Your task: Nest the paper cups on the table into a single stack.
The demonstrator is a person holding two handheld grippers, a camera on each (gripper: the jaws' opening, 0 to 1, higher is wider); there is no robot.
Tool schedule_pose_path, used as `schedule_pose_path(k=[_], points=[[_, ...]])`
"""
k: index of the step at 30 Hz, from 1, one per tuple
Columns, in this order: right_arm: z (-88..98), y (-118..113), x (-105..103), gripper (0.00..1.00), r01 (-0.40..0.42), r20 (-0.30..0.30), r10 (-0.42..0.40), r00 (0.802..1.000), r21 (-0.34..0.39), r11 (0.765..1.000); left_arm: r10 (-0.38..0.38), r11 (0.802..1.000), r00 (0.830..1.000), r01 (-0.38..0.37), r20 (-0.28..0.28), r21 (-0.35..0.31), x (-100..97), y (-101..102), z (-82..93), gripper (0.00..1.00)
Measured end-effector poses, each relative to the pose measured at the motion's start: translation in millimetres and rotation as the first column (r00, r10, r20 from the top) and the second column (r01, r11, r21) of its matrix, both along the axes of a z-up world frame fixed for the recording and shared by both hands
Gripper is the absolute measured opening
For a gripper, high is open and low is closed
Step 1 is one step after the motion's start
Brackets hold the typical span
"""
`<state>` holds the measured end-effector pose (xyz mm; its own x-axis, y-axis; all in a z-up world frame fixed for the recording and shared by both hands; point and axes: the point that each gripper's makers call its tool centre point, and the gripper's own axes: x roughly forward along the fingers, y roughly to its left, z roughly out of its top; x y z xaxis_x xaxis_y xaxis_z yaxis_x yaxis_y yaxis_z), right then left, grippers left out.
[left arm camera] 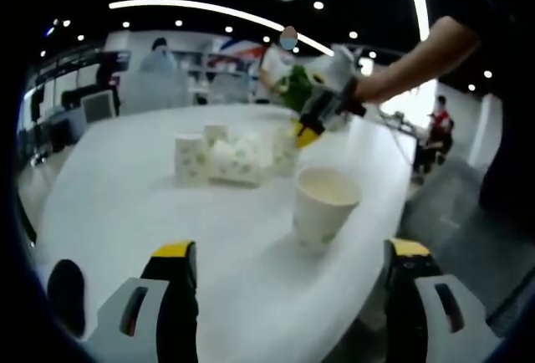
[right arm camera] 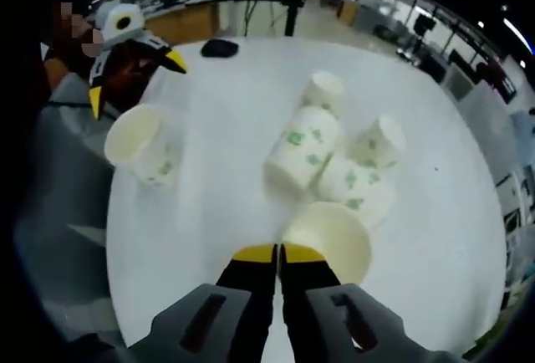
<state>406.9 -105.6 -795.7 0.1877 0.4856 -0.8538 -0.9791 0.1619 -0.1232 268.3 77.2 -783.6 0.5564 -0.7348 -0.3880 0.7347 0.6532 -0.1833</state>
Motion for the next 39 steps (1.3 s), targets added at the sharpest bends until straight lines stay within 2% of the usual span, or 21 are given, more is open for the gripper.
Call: schedule_pose_path(k=[12, 21, 39], points=[[8.1, -3.3, -9.9, 0.00, 0.021, 0.007, -0.021, 1.000, 0.018, 1.000, -0.010, 1.000, 1.000, 0.010, 0.012, 0.000, -1.7, -1.0, 5.3, 0.91], [28.2, -1.3, -23.0, 0.00, 0.022, 0.036, -0.024, 0.999, 0.047, 0.999, -0.032, 1.000, 0.999, 0.032, 0.023, 0.001, -5.7, -6.8, 8.7, 0.91], [65.7, 5.9, -40.6, 0.00, 0.032, 0.070, -0.040, 0.997, 0.111, 0.993, -0.051, 0.999, 0.998, 0.051, 0.041, -0.002, -0.9, -13.5, 13.8, 0.91]])
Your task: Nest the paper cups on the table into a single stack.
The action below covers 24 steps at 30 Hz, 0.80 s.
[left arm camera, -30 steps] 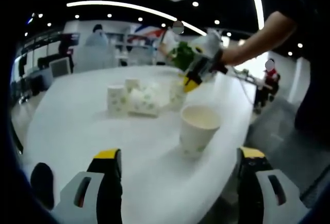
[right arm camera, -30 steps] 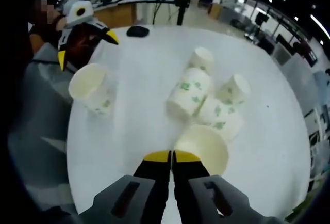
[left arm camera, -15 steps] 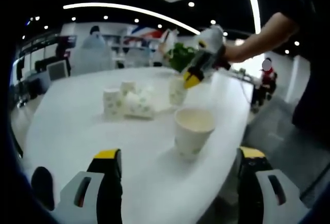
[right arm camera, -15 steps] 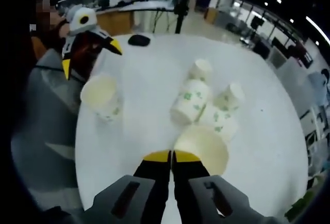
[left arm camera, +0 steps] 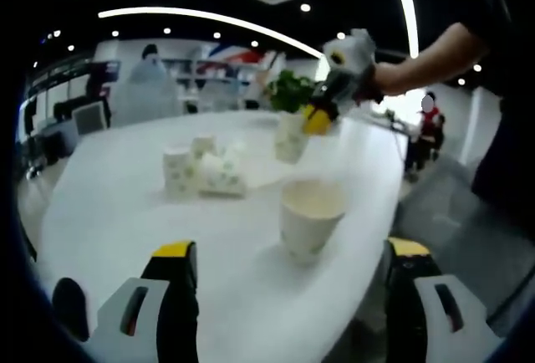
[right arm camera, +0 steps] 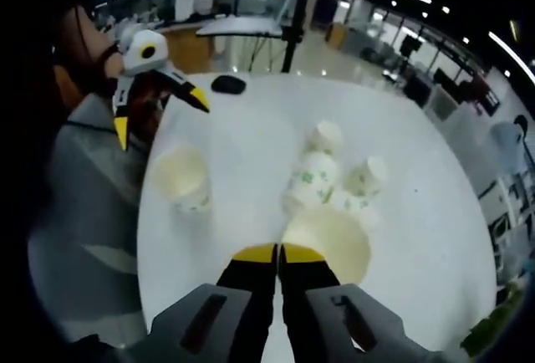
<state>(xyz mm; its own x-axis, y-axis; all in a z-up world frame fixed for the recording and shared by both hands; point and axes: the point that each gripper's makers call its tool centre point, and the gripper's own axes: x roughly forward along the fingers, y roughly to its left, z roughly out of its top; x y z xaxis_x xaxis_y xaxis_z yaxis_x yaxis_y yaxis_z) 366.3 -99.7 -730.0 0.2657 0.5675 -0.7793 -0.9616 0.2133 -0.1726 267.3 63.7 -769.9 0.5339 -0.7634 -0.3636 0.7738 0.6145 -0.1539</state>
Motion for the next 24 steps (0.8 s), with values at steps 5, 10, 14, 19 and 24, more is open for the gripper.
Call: schedule_pose_path(k=[5, 10, 14, 19, 24], points=[[15.1, 4.3, -5.1, 0.00, 0.007, 0.013, -0.007, 1.000, 0.040, 0.999, 0.002, 1.000, 1.000, -0.002, 0.002, -0.007, 3.4, -3.1, 2.3, 0.91], [32.4, 13.3, -14.7, 0.00, -0.004, 0.031, 0.002, 1.000, 0.077, 0.997, -0.007, 1.000, 1.000, 0.007, 0.001, -0.002, 3.9, -7.2, 2.8, 0.90], [45.0, 19.8, -22.7, 0.00, 0.001, 0.034, -0.005, 0.999, 0.115, 0.993, -0.020, 1.000, 1.000, 0.020, 0.014, -0.002, 4.4, -10.6, 6.2, 0.91], [54.4, 25.5, -32.5, 0.00, -0.015, 0.044, 0.009, 0.999, 0.133, 0.991, -0.018, 1.000, 1.000, 0.018, 0.015, -0.002, 6.9, -10.3, 6.7, 0.90], [62.6, 29.7, -42.8, 0.00, -0.026, 0.039, 0.021, 0.999, 0.148, 0.989, -0.026, 1.000, 1.000, 0.026, 0.017, -0.002, 6.9, -12.1, 6.6, 0.90]])
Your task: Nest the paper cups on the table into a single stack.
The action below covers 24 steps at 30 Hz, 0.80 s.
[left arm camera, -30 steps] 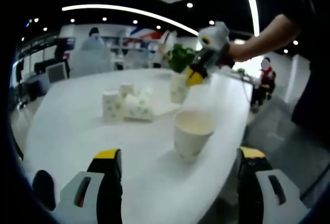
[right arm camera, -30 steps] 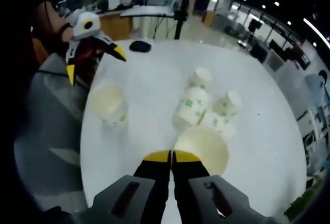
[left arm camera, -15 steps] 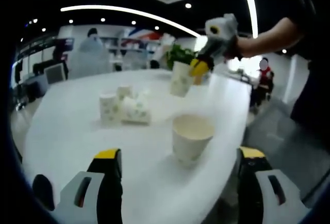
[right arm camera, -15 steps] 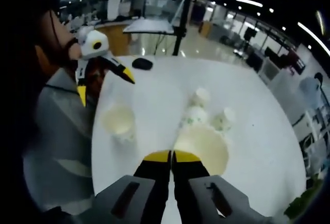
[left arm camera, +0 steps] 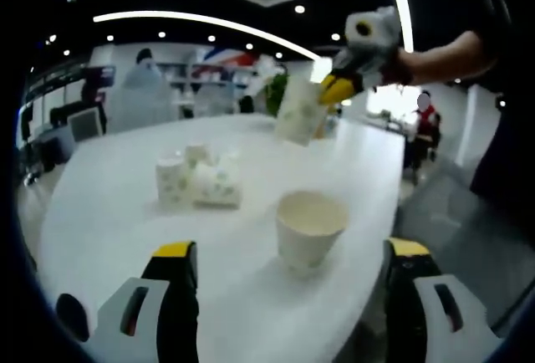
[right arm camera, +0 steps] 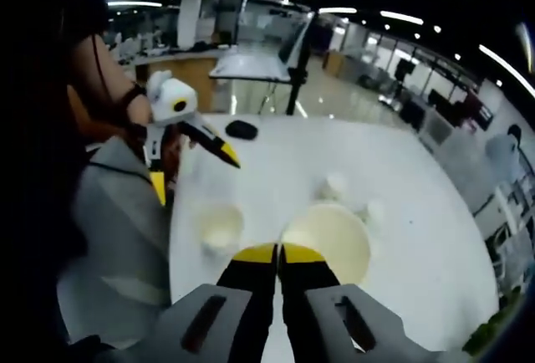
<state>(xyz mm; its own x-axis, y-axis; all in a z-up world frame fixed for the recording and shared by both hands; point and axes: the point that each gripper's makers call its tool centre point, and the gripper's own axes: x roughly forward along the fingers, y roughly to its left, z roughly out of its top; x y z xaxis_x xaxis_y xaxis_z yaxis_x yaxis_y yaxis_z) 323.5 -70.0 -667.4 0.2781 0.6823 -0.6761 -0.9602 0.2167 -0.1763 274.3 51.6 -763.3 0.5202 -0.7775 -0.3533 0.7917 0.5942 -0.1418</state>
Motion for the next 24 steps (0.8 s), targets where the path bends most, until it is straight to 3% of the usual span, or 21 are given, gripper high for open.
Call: schedule_pose_path(k=[12, 24], points=[[25.7, 21.7, -25.2, 0.00, -0.049, 0.008, 0.049, 0.999, 0.052, 0.997, 0.003, 1.000, 1.000, -0.003, 0.000, -0.001, -4.6, -0.9, -1.2, 0.90], [29.1, 33.0, -37.5, 0.00, -0.081, 0.009, 0.080, 0.997, 0.056, 0.995, -0.001, 1.000, 1.000, 0.001, 0.002, 0.000, -8.3, -0.6, 0.7, 0.90]])
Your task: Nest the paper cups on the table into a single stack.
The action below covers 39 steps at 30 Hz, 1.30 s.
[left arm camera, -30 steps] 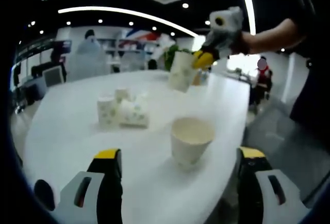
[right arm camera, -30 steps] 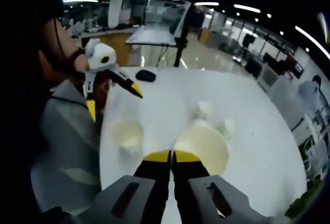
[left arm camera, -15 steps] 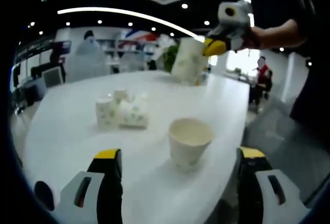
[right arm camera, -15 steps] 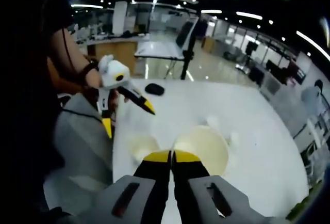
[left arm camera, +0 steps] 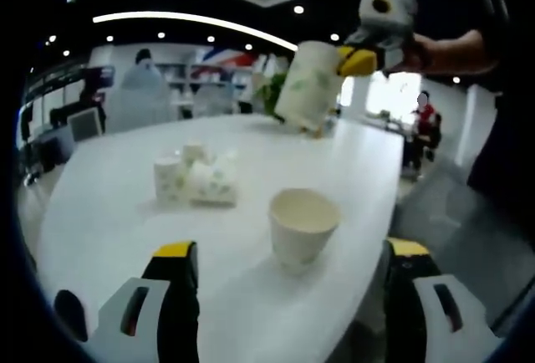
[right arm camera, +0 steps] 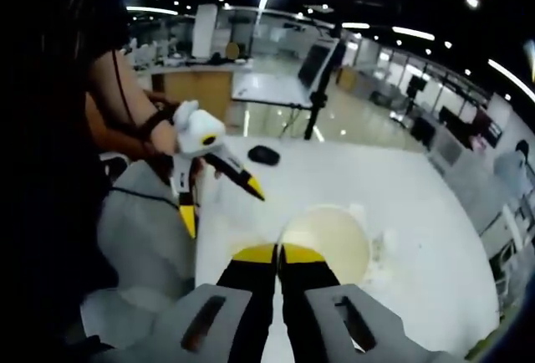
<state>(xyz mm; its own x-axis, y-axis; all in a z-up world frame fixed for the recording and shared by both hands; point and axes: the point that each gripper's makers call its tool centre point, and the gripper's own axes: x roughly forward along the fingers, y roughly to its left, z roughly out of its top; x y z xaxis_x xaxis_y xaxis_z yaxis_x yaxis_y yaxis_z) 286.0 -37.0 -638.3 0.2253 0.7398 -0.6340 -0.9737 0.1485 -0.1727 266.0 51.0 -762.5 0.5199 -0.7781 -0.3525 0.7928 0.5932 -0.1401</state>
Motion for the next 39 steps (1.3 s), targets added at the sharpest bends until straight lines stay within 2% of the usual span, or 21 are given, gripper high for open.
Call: schedule_pose_path(k=[5, 16, 26, 31, 39], points=[[-7.2, 2.9, -7.0, 0.00, -0.018, -0.006, 0.018, 1.000, -0.018, 1.000, -0.011, 1.000, 1.000, 0.011, -0.001, 0.007, -1.6, 1.0, -0.9, 0.90], [-6.0, 8.3, -13.0, 0.00, -0.035, -0.016, 0.035, 0.999, -0.016, 0.999, -0.009, 1.000, 1.000, 0.009, -0.001, 0.010, 1.3, 4.9, -1.9, 0.90], [-18.9, 18.4, -26.9, 0.00, -0.091, -0.031, 0.089, 0.996, -0.062, 0.994, -0.002, 1.000, 1.000, 0.002, -0.008, 0.005, -0.1, 6.3, -3.9, 0.90], [-24.1, 21.7, -30.9, 0.00, -0.135, -0.017, 0.134, 0.991, -0.098, 0.986, -0.002, 1.000, 1.000, 0.002, -0.011, 0.004, -1.0, 6.4, -4.2, 0.90], [-32.3, 28.0, -35.3, 0.00, -0.167, -0.040, 0.164, 0.986, -0.118, 0.979, 0.005, 1.000, 1.000, -0.005, -0.008, 0.004, -0.1, 8.2, -4.4, 0.90]])
